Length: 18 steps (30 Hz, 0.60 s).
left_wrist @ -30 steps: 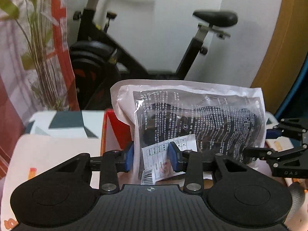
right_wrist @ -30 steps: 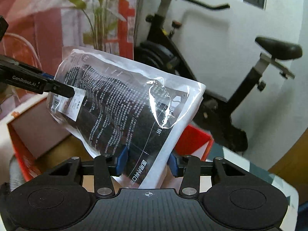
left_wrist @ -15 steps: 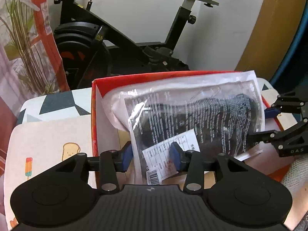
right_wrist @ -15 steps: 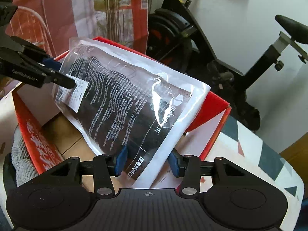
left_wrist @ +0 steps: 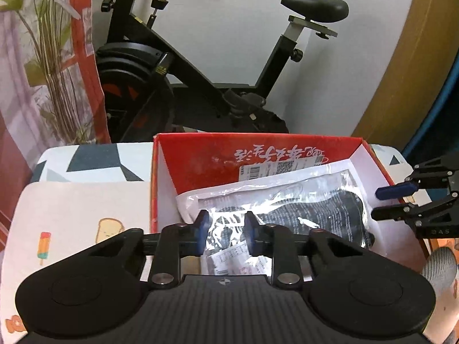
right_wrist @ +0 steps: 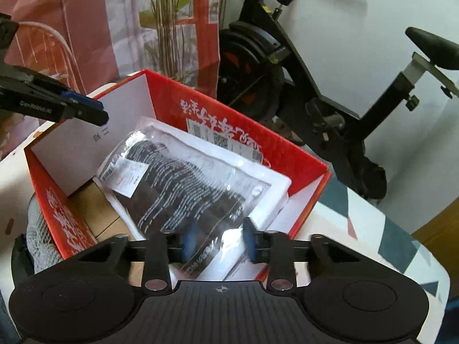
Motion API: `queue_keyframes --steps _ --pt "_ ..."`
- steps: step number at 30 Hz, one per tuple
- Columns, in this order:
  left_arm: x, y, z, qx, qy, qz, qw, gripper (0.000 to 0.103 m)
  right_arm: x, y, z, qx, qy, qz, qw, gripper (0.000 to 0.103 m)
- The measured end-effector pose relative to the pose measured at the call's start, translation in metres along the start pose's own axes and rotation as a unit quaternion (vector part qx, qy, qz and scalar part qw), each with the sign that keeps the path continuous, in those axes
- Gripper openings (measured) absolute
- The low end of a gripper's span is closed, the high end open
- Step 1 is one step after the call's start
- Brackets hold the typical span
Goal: Organize soft objects
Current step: 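Lower the bag into the red box and open the left gripper, then withdraw both grippers from the box toward the grey mesh towel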
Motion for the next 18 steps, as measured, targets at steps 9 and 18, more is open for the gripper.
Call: queue_keyframes --steps 9,18 --pt "-0.025 -0.01 0.011 0.02 0.016 -0.015 0.9996 0.024 -0.053 -0.023 0.0 -0.001 -0.016 -0.064 0.998 0.005" --pt "-0.035 -0.005 0.011 0.009 0.011 -0.032 0.9994 0.024 -0.1 -0.036 -0.01 0.022 -0.033 -0.172 0.984 0.005"
Point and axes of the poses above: each gripper's, at about its wrist camera, not at the fingertips, and x roughly against the way its jaws point, z to its right, y to its underside, the point moved 1 cm from there along -x, roughly the way its jaws point, and after that the axes turned 6 degrees about -z, right-handed, at the moved point
